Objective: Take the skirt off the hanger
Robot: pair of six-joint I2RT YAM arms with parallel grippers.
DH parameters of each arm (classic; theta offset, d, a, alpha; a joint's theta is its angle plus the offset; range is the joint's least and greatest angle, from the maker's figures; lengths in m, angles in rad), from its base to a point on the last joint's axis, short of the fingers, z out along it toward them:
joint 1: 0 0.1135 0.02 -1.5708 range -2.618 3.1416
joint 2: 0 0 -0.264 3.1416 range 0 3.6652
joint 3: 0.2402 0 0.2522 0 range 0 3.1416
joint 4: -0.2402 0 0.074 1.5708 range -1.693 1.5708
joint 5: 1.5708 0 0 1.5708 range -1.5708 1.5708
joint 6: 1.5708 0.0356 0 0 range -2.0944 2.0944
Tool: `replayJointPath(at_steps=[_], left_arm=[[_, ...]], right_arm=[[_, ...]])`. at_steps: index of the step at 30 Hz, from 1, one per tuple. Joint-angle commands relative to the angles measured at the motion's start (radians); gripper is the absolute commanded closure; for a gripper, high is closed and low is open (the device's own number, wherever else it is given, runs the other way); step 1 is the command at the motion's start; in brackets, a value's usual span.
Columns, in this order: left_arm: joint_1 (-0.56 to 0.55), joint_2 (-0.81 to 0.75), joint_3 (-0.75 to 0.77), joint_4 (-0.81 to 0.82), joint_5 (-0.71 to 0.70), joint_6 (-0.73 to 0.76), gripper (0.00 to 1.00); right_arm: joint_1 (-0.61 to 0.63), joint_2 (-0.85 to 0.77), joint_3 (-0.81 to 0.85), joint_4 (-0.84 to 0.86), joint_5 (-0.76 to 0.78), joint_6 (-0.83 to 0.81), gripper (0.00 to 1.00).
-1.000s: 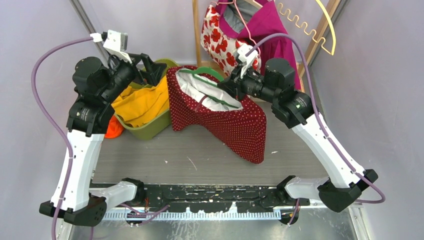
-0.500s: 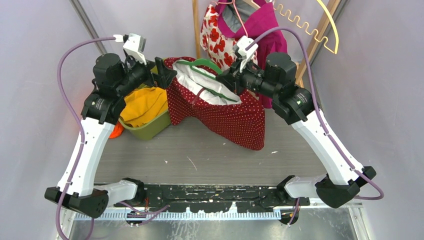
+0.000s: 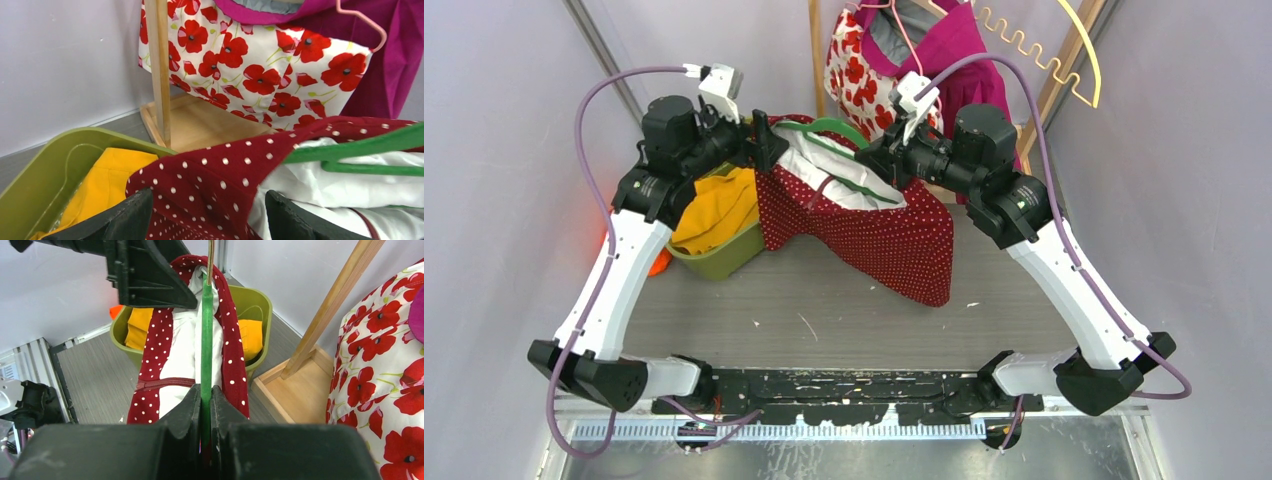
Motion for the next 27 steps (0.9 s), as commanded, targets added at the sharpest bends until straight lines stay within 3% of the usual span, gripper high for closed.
replayJointPath(at_steps=[1,2,4,5,11,17,22,27], left_arm=[[-0.017,0.039,0.054,0.053,-0.019,0.026,0.27],[-0.020,0.044,0.057,0.051,-0.028,0.034,0.43],[-0.022,0.050,0.070,0.046,-0.058,0.045,0.87],[-0.023,0.050,0.078,0.041,-0.068,0.056,0.94],[-0.022,0.059,0.179,-0.022,-0.104,0.121,1.00],[-0.009,0.119,0.260,-0.079,-0.287,0.285,1.00],[0.099,0.258,0.412,-0.156,-0.181,0.250,1.00],[0.162,0.327,0.430,-0.136,-0.109,0.239,1.00]], right_arm=[[0.007,-0.035,0.059,0.068,-0.008,-0.019,1.00],[0.007,-0.038,0.060,0.063,-0.008,-0.021,1.00],[0.007,-0.040,0.059,0.054,-0.006,-0.027,1.00],[0.007,-0.041,0.058,0.050,-0.005,-0.029,1.00],[0.007,-0.046,0.030,0.016,0.009,-0.053,1.00],[0.007,-0.079,0.049,-0.084,0.021,-0.106,1.00],[0.006,-0.127,0.046,-0.128,0.023,-0.115,1.00],[0.007,-0.176,0.045,-0.165,0.056,-0.134,1.00]])
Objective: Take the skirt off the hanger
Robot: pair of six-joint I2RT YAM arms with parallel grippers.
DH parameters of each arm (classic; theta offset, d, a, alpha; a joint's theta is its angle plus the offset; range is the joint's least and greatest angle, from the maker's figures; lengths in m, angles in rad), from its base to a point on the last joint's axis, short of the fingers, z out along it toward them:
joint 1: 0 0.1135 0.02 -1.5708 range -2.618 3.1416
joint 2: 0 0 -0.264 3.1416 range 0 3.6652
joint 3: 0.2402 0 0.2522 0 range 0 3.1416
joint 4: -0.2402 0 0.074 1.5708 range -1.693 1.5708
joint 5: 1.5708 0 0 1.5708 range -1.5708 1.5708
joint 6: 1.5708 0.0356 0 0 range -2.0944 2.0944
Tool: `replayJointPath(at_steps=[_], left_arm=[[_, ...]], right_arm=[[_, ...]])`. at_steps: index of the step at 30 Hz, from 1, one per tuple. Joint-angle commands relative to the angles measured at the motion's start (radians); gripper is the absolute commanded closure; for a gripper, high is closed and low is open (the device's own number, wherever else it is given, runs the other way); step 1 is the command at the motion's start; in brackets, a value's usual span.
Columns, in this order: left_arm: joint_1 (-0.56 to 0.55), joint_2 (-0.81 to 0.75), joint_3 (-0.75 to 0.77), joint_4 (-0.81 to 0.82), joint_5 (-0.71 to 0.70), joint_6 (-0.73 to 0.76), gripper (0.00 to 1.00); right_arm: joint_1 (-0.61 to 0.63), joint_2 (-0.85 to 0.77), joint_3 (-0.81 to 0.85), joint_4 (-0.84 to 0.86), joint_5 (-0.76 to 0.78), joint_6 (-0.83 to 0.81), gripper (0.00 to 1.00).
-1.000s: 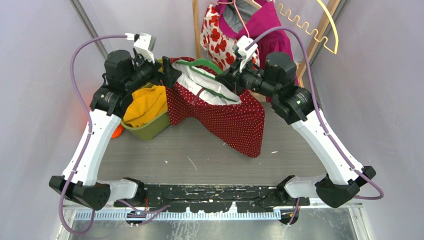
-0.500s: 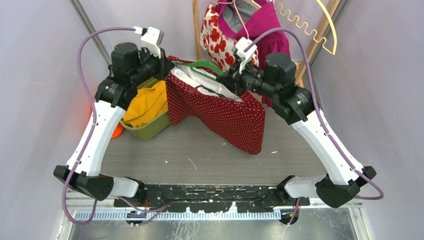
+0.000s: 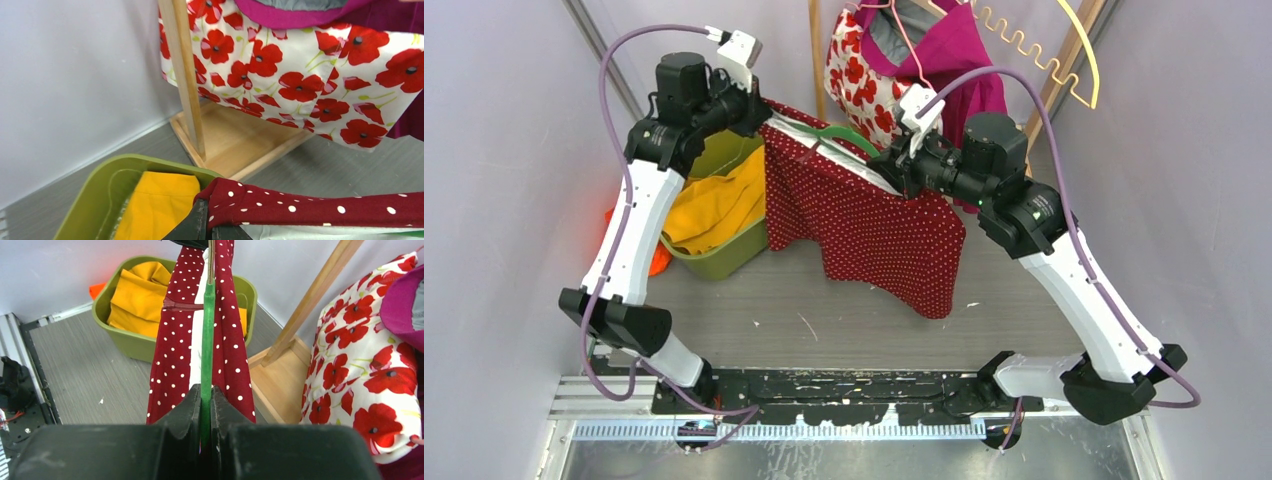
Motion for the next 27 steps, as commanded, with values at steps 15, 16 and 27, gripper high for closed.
replayJointPath(at_steps=[15,16,27], left_arm=[[0.217,0.196,0.020,0.112,0.193,-0.061,1.00],[0.218,0.206,0.015,0.122,0.219,-0.068,1.00],[0.218,0.254,-0.059,0.218,0.484,-0.141,1.00]], right_arm=[[-0.002,-0.190,0.132,-0.171,-0.067,-0.033,1.00],[-0.001,-0.197,0.134,-0.165,-0.076,-0.030,1.00],[-0.001,-0.264,0.172,-0.109,-0.167,-0.010,1.00]])
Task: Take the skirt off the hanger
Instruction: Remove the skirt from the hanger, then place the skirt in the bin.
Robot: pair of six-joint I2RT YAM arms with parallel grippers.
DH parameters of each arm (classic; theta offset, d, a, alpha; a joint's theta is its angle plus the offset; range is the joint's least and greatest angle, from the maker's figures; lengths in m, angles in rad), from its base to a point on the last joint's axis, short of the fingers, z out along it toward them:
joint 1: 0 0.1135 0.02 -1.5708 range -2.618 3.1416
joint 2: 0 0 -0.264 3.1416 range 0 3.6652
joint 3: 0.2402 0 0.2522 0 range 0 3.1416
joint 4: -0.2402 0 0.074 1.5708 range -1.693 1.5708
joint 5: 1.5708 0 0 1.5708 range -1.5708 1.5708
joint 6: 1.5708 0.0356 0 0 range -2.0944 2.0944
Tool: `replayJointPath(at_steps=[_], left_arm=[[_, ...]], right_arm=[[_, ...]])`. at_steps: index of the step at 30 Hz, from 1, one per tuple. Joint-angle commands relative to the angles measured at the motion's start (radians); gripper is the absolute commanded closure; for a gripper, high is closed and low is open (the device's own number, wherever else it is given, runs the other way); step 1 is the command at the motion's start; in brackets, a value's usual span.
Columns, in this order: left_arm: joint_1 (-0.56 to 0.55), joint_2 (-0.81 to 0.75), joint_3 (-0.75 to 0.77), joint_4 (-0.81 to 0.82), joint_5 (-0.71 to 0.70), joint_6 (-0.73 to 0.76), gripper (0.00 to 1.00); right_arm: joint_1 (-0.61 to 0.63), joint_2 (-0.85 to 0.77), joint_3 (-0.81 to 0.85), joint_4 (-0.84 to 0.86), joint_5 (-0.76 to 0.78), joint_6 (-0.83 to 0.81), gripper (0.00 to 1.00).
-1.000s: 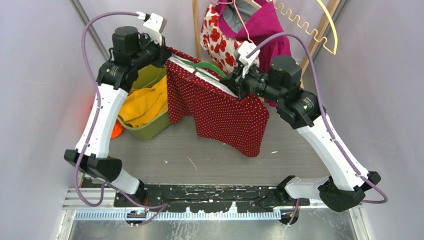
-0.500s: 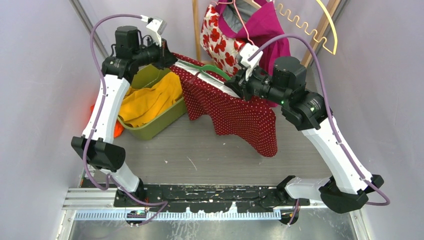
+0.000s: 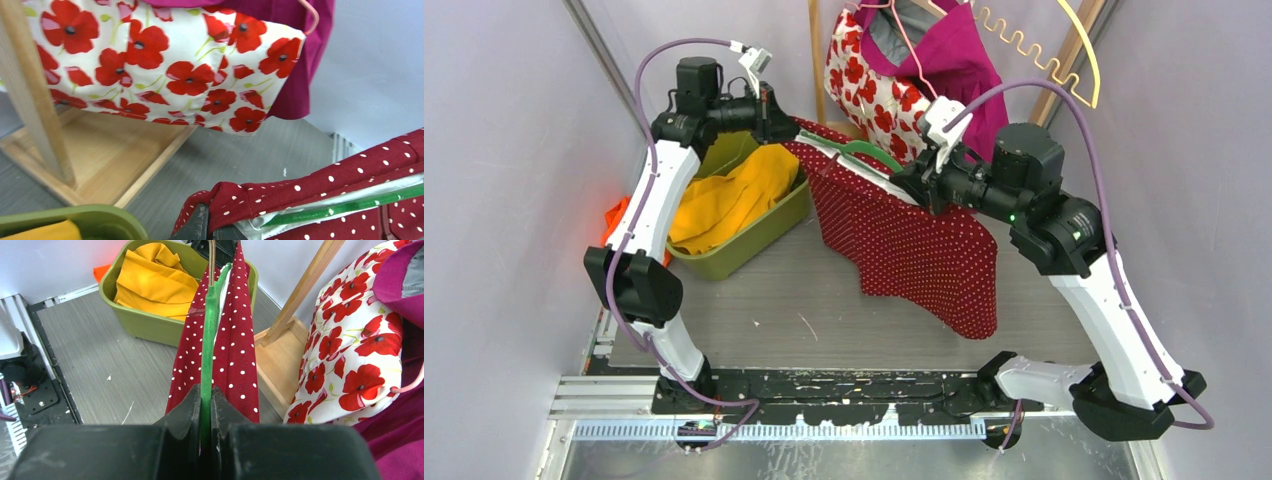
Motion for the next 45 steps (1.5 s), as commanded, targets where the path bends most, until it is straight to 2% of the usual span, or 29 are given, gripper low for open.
replayJointPath(at_steps=[1,6,11,19,26,30,34,37,41,45], left_arm=[[0.125,0.061,-0.015,0.105,-0.145,0.000,1.00],[0.123,0.112,0.013,0.151,0.018,-0.084,1.00],[0.087,0.100,-0.029,0.179,0.057,-0.116,1.00],[0.015,-0.041,-0.109,0.087,-0.020,-0.078,1.00],[-0.033,-0.238,-0.113,-0.048,-0.105,-0.035,1.00],[-0.065,-0.362,-0.125,-0.067,-0.141,-0.047,1.00],[-0.087,-0.444,-0.121,-0.062,-0.161,-0.071,1.00],[-0.088,-0.468,-0.018,-0.102,-0.233,-0.064,1.00],[-0.087,-0.484,0.125,-0.079,-0.381,-0.076,1.00],[-0.088,-0.461,0.213,0.001,-0.595,-0.057,1.00]], right_arm=[[0.008,-0.189,0.129,0.080,-0.178,0.016,1.00],[0.008,-0.236,0.092,0.165,-0.256,0.064,1.00],[0.009,-0.272,-0.019,0.381,-0.212,0.146,1.00],[0.008,-0.186,-0.174,0.760,0.033,0.134,1.00],[0.008,-0.038,-0.112,0.986,0.141,0.112,1.00],[0.008,0.025,-0.098,1.109,0.205,0.111,1.00],[0.008,0.080,-0.056,1.146,0.221,0.128,1.00],[0.008,0.099,-0.011,1.092,0.251,0.108,1.00],[0.008,0.045,-0.048,1.043,0.334,0.046,1.00],[0.009,-0.034,-0.131,1.001,0.383,0.014,1.00]])
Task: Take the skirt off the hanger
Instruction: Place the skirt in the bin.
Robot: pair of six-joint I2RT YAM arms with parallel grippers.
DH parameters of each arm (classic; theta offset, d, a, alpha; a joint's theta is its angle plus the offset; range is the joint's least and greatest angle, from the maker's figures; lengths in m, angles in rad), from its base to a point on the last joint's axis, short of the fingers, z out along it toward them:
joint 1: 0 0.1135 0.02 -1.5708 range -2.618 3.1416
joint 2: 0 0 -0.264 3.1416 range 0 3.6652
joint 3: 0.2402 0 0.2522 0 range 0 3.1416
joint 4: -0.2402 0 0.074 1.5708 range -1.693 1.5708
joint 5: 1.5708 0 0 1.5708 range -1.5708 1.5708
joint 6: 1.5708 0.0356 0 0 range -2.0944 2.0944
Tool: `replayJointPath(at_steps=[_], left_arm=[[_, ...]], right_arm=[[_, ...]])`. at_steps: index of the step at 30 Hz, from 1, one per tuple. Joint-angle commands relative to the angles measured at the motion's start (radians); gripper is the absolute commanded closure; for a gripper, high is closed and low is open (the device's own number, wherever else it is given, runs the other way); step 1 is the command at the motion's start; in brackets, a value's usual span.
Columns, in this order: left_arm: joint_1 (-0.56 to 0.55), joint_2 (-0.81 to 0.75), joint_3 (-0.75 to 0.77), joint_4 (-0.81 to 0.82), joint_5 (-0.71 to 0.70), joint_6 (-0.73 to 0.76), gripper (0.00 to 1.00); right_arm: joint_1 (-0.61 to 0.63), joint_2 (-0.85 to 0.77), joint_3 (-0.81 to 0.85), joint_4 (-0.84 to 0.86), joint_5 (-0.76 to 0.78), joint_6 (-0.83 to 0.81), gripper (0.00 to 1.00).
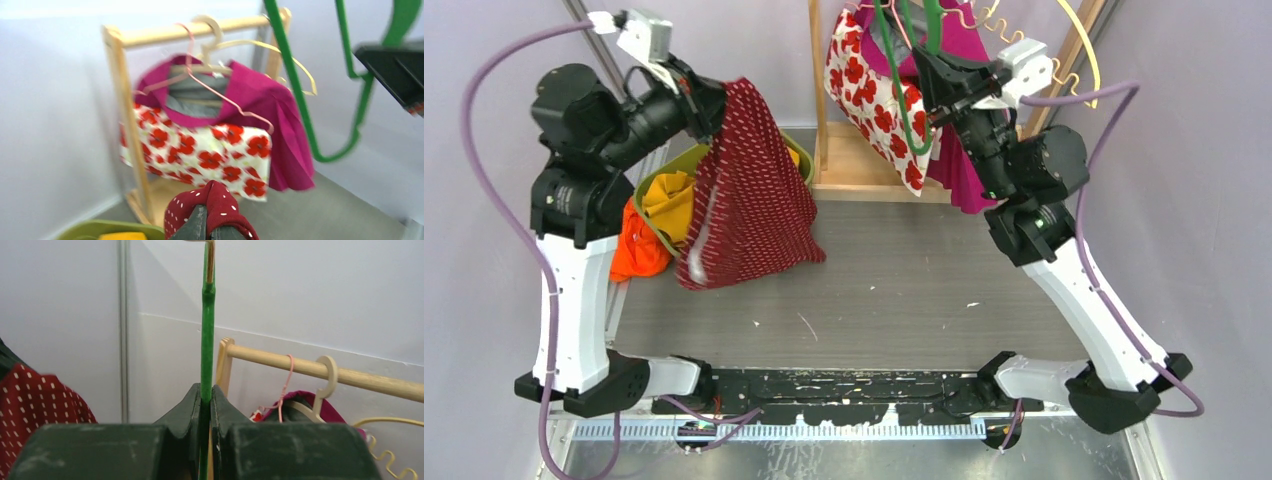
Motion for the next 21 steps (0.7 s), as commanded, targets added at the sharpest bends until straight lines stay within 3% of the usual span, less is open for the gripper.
replayJointPath(at_steps=[1,6,10,21], left_arm=[[0.003,0.012,0.121,0.144,-0.275,0.028,1.00],[0.008,0.184,0.307,0.096,-0.450,0.131,1.00],[0.061,0.303,0.445,0.072,-0.507,0.157,1.00],[0.383,0.344,0.478,0.269,-0.502,-0.010,0.97]], right_arm=[[0.006,-0.125,-0.058,0.008,0.101,-0.057,1.00],[0.006,-0.198,-0.110,-0.074,0.139,-0.084,1.00],[0.007,-0.248,-0.148,-0.108,0.165,-0.106,1.00],[0.007,-0.291,-0.191,-0.136,0.241,-0.188,1.00]])
